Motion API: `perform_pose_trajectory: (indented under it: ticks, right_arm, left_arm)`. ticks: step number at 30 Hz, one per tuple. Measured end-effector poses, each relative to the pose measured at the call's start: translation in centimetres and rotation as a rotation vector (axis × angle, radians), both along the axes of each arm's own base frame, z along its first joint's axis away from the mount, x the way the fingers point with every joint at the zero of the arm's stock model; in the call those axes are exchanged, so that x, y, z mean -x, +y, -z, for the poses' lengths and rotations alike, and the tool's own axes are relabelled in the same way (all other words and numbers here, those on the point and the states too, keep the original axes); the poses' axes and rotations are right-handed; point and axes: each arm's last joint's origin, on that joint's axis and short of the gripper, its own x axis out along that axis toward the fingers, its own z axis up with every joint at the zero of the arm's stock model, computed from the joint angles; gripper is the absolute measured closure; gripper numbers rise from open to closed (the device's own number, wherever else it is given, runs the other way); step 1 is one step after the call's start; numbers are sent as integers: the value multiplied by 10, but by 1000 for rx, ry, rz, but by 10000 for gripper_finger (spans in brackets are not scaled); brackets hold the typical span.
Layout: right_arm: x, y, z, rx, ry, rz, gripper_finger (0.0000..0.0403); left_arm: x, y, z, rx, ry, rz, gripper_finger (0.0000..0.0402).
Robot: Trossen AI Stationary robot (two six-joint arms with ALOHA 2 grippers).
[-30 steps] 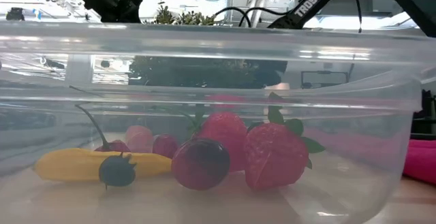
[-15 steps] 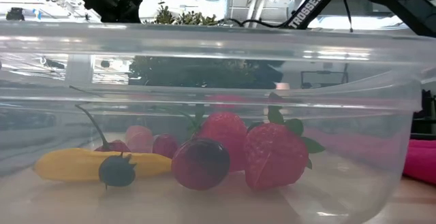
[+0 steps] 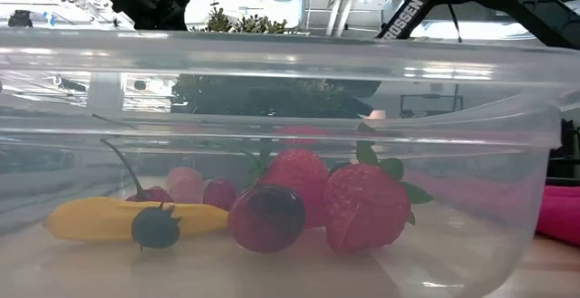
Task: Pick and placing Produce into tupperware
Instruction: Put the grapes into the transparent container
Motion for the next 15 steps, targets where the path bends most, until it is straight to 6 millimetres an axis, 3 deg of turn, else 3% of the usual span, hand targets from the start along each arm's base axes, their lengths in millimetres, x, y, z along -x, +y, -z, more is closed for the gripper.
perform_pose_trajectory:
  ticks: [8, 15]
  right_arm:
    - [-2, -2, 11, -33, 13, 13, 95]
    - [0, -4, 12, -69, 52, 37, 209]
  left_arm:
    - [0, 0, 0, 0, 0, 0, 401]
    - [0, 0, 0, 0, 0, 0, 401]
